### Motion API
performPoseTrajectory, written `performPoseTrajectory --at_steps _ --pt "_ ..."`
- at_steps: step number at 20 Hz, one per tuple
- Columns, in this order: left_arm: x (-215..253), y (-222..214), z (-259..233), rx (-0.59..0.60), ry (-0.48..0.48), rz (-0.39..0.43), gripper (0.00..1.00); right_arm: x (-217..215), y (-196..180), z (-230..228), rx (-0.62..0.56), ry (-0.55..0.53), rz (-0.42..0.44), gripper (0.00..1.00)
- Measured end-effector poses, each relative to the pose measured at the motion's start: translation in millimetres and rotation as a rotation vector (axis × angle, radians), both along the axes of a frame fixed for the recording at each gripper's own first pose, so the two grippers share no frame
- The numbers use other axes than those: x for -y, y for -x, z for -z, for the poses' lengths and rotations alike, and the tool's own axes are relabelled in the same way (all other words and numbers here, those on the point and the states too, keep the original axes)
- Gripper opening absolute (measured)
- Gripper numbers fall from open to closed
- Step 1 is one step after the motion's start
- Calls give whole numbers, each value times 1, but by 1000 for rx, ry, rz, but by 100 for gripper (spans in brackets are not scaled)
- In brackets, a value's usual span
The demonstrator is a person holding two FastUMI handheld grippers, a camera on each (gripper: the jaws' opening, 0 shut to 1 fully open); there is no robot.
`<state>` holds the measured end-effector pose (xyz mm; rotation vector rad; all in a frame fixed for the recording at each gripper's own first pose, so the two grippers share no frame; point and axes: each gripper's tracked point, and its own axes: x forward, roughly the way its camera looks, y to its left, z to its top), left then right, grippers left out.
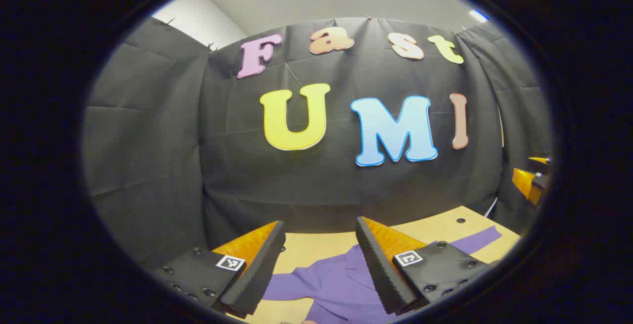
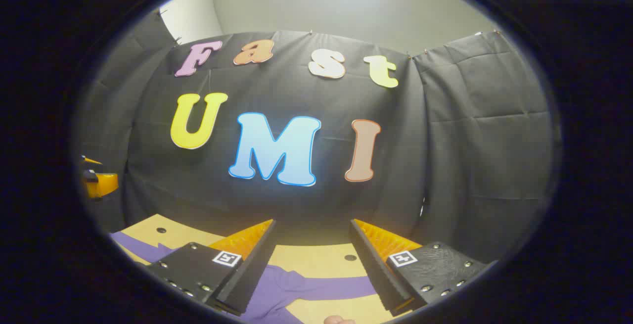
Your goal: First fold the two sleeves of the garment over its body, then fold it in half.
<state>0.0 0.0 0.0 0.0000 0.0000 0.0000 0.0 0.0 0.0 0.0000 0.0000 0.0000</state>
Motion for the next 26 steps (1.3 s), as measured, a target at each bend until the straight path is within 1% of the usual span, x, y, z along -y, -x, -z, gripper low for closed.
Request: performPoseTrajectory --at_steps 1,2,3,4,5,7,12,13,14,17,21,26 --pt "3 -2 -1 -1 8 5 98 2 -3 2 -8 -6 2 95" --pt "8 -4 -3 4 13 11 99 3 -8 4 -14 -12 0 93" --pt "10 -5 -5 11 13 13 98 6 -11 5 -20 -11 6 93" --pt "12 -7 -6 14 8 12 90 11 -14 6 -23 -6 21 95" --pt "12 -9 -6 14 2 13 91 12 -15 7 -20 -2 27 93" --pt "12 -11 -7 15 5 4 93 13 -23 11 -28 -5 15 95" --pt "13 -11 -9 23 9 -15 99 15 -32 18 -43 -17 -5 93" --pt "14 -10 -9 23 6 -17 94 15 -33 20 -46 -17 -10 93" --pt "15 -12 -11 23 5 -20 98 15 -35 22 -51 -17 -14 93" --pt "15 -13 -8 17 10 -28 98 19 -38 29 -65 -19 -13 93" --pt "16 -13 -6 7 12 -38 98 36 -49 59 -131 -29 21 93" --pt "13 -12 -7 0 -4 -60 98 72 -67 122 -245 -50 85 93"
